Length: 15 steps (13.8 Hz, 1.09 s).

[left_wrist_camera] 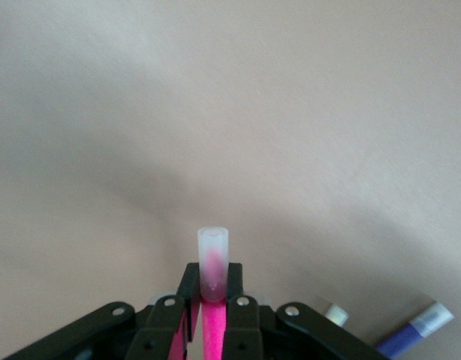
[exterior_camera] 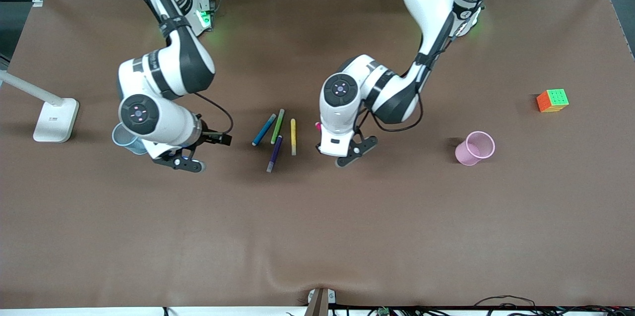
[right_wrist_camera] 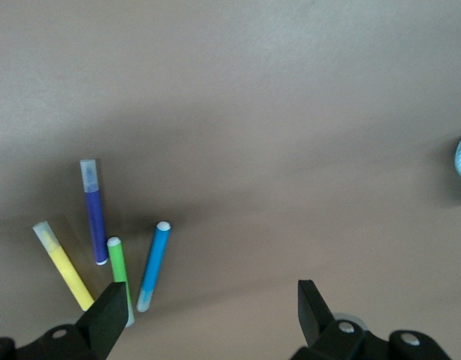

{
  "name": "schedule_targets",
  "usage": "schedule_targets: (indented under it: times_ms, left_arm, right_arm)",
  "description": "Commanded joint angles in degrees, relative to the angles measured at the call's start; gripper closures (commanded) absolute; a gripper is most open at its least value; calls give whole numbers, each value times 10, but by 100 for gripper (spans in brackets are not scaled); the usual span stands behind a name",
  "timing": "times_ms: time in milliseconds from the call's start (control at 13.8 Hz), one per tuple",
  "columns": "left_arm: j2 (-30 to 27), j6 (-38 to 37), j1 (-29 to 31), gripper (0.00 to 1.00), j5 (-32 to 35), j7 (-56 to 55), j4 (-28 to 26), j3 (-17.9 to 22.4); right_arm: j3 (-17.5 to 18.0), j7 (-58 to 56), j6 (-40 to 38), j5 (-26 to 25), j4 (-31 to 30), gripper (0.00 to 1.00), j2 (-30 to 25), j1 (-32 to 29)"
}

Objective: Place pink and blue markers in matching cups
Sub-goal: 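Carry the pink marker toward the pink cup while the right gripper grasps blue marker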

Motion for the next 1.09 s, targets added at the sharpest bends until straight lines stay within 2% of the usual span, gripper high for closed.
schedule_targets:
  times_ms: [0,218,436,727,799,1017]
  left_arm:
    - [-31,-26,21,100,11,32,-17,-1]
    - [-48,-61,44,100,11,76,-22,-1]
    - [-66,-105,69,100,12,131,-26,-1]
    - [-80,-148,92,100,23,170,-29,1]
    - [-83,-157,94,100,50,172,-31,1]
    - [-93,-165,125,100,88,198,-52,-1]
  right_arm:
    - [-5,43,17,5,-11,0,7,23]
    - [-5,59,76,5,-55,0,9,31]
    - [-5,100,108,5,-69,0,12,53]
    - [-6,152,153,-3,-76,1,52,88]
    - [-7,153,161,-6,-78,8,58,92]
    - [-7,155,168,-7,-79,14,73,93]
